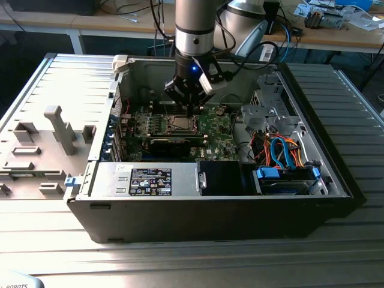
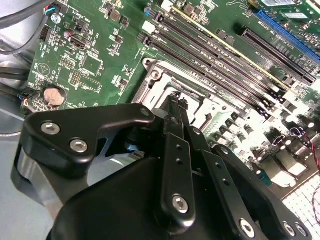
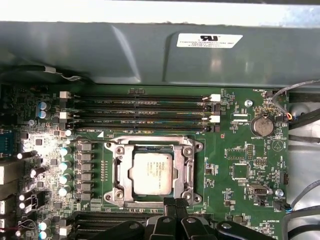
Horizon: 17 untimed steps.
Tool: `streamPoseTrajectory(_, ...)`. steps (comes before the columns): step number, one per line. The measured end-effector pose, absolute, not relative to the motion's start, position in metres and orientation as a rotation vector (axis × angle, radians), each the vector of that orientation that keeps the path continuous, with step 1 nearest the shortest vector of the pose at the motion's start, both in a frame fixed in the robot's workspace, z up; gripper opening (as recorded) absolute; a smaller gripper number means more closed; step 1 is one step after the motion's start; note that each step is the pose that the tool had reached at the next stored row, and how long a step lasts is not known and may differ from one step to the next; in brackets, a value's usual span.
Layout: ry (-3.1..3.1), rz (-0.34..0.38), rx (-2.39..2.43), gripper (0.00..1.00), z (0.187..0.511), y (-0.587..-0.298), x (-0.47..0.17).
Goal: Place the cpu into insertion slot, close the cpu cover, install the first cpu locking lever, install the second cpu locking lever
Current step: 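Install the first cpu locking lever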
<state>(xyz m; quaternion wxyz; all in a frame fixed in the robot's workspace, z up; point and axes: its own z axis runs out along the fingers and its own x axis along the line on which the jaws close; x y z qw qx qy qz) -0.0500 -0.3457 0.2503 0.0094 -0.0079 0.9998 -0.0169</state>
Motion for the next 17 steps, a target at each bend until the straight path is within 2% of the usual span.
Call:
streamPoseTrajectory(7, 3.121, -0.052, -0.017, 0.11, 0.253, -0.346, -0.053)
streamPoseTrajectory(17, 3.115, -0.014, 0.003, 0.11, 0.254, -0.345, -0.073)
